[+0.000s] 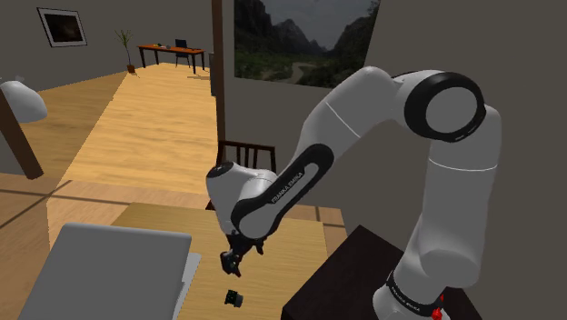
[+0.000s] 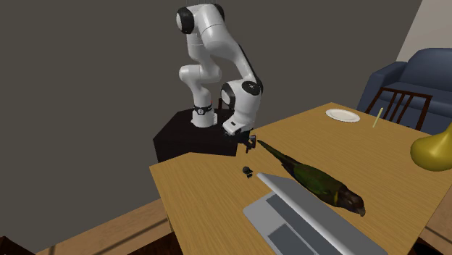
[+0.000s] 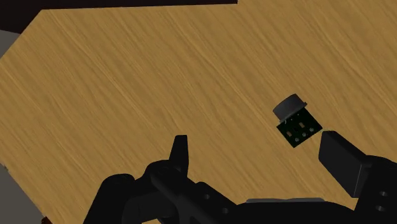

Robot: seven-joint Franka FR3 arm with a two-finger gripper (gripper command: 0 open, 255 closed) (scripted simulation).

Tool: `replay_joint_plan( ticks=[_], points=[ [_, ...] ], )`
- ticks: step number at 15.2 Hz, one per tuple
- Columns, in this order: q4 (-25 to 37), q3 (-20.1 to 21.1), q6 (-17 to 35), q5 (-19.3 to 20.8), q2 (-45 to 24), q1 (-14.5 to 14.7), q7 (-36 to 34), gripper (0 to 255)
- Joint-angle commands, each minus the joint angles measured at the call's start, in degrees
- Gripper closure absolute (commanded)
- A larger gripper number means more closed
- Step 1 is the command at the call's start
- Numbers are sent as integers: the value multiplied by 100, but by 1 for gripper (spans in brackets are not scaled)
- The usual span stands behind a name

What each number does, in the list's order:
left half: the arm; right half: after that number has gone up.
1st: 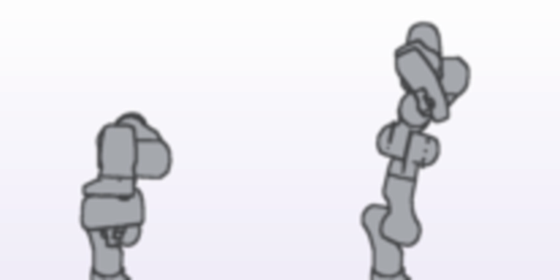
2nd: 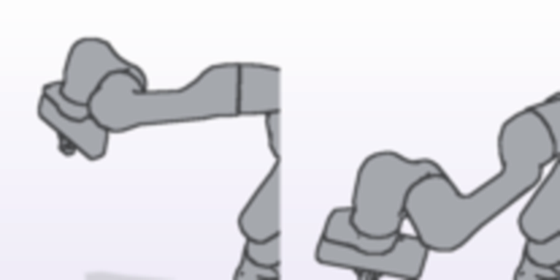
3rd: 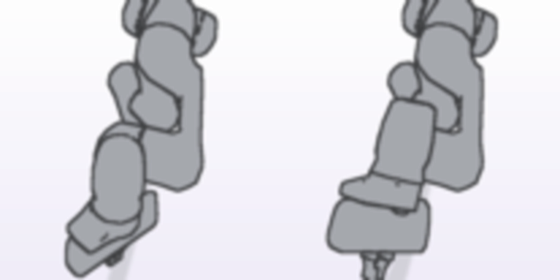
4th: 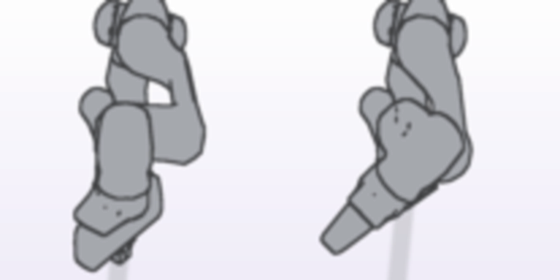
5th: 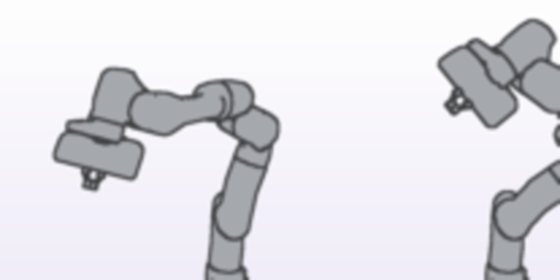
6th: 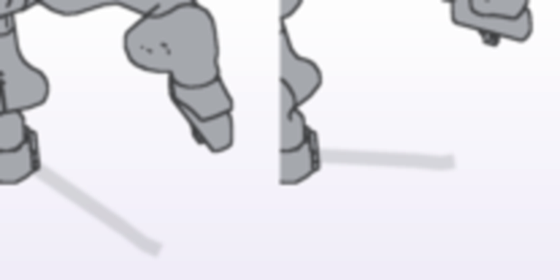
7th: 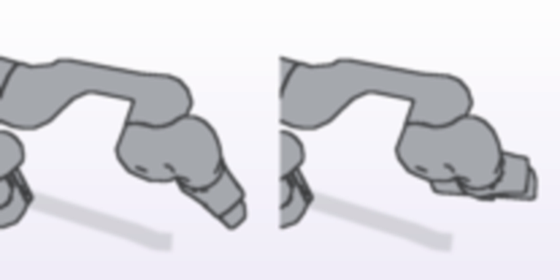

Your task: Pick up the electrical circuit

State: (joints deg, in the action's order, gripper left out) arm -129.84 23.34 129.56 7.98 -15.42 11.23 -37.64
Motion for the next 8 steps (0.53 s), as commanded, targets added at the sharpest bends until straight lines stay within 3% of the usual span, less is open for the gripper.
replay_joint_plan(
  ticks=[1, 8],
  points=[
    [259, -48, 68, 230, -435, 163, -271, 0],
    [1468, -355, 104, 813, -1983, 827, -928, 0]
  ],
)
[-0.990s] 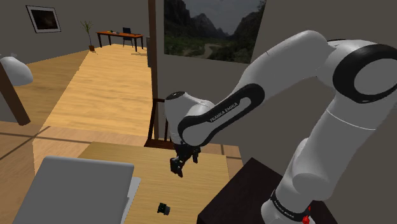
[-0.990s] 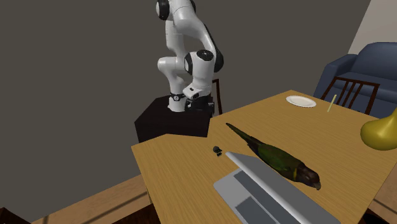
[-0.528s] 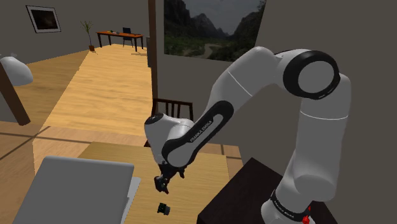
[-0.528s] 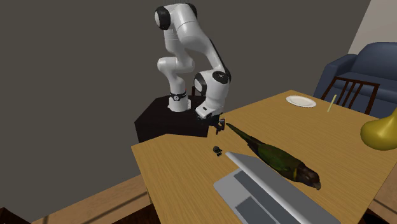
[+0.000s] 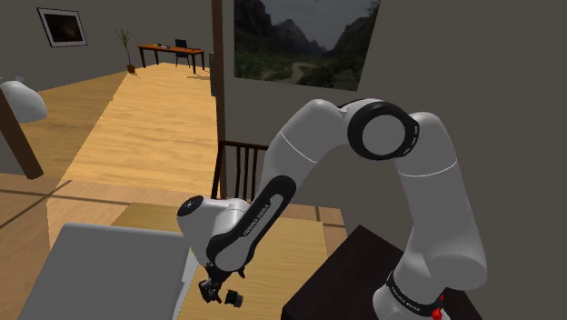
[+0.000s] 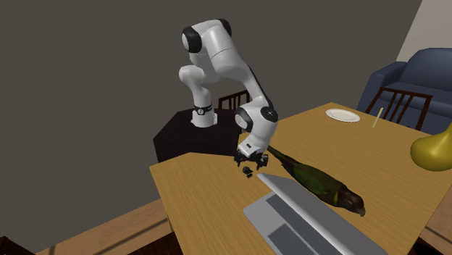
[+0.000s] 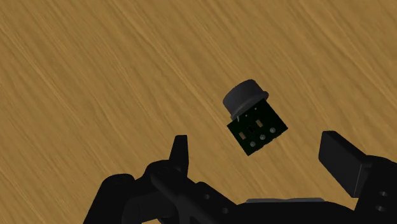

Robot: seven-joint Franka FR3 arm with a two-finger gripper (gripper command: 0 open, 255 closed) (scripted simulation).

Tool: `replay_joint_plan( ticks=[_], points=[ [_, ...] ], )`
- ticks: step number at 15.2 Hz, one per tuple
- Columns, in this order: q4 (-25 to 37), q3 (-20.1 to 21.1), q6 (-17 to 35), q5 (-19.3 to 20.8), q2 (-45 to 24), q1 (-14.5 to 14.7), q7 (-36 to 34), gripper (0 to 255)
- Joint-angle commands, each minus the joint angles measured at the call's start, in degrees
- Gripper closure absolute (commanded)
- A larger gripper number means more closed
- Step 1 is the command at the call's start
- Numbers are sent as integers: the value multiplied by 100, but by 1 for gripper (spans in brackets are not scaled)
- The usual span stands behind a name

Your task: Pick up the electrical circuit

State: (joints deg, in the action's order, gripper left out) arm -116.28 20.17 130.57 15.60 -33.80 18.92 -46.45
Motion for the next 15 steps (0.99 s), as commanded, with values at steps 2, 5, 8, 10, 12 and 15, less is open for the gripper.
replay_joint_plan(
  ticks=[2, 5, 8, 10, 12, 15],
  points=[
    [149, -83, 98, 102, -279, 92, -77, 0],
    [213, -150, 236, 178, -485, 141, -121, 0],
    [277, -209, 349, 240, -665, 185, -156, 0],
    [285, -211, 348, 241, -673, 187, -155, 255],
    [281, -211, 349, 241, -670, 183, -152, 255],
    [280, -211, 350, 241, -670, 183, -152, 255]
  ],
)
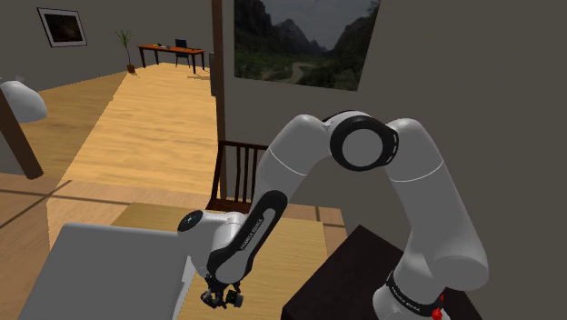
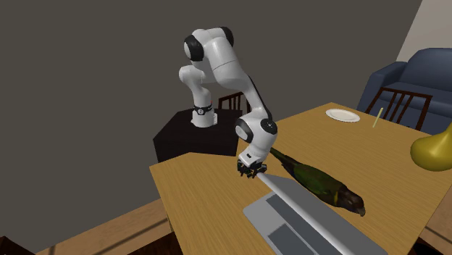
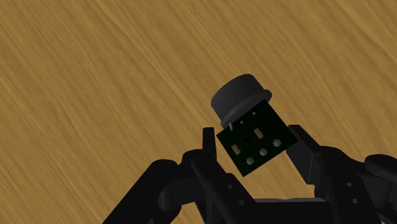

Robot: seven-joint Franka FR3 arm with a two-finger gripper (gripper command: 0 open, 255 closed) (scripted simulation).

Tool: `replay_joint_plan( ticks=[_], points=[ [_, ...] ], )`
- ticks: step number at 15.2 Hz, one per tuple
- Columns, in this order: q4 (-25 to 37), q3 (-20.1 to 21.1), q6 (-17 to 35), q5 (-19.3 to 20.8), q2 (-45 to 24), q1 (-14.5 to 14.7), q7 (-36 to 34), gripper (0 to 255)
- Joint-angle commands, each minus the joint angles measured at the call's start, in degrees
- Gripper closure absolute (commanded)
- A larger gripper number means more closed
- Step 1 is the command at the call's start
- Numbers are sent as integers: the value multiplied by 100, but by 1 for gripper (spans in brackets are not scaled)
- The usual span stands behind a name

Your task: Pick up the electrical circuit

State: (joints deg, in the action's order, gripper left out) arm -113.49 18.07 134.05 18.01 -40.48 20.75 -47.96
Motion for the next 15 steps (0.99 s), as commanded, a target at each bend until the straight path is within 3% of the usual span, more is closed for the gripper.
replay_joint_plan(
  ticks=[1, 15],
  points=[
    [1, -1, 2, 1, -2, 0, 0, 255],
    [-218, 246, -513, -282, 750, -179, 159, 255]
  ],
)
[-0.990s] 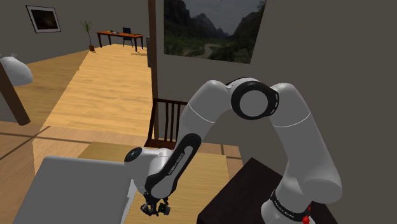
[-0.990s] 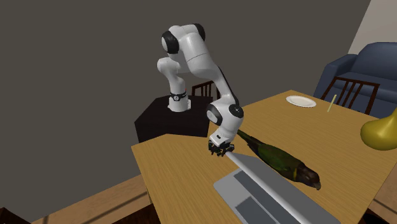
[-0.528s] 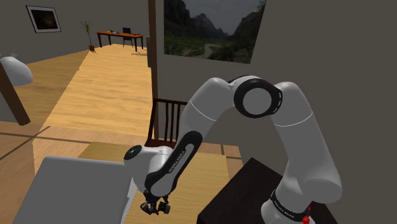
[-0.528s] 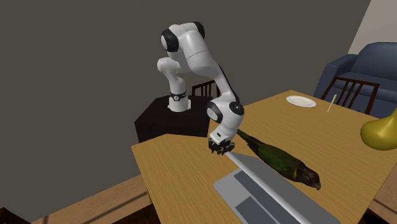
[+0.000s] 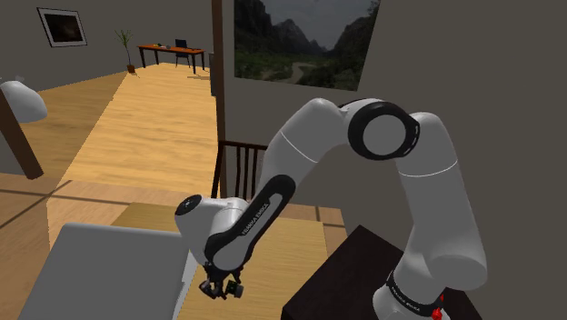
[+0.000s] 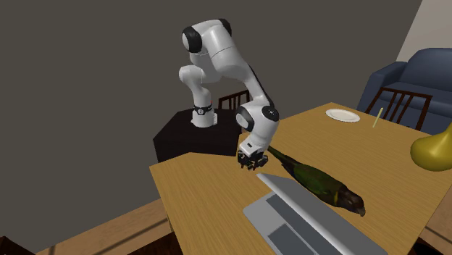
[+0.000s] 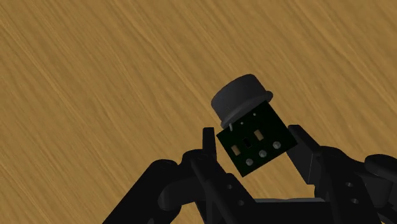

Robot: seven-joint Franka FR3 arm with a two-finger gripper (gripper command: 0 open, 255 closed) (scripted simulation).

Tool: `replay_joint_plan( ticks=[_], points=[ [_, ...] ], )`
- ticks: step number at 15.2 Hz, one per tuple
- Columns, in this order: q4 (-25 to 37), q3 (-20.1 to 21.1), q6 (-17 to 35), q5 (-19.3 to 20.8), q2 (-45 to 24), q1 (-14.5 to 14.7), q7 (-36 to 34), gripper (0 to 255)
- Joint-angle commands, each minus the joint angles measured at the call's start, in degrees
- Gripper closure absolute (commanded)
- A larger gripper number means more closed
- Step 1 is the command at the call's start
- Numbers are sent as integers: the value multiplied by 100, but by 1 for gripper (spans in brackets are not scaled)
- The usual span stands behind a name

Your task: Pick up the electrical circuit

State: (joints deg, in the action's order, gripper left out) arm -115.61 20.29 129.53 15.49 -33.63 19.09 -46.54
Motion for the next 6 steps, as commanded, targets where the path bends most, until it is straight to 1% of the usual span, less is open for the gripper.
replay_joint_plan(
  ticks=[1, 4, 6],
  points=[
    [-17, 45, -111, -57, 131, -29, 33, 255],
    [-46, 106, -266, -141, 324, -74, 83, 255],
    [-47, 108, -274, -146, 334, -76, 86, 255]
  ],
)
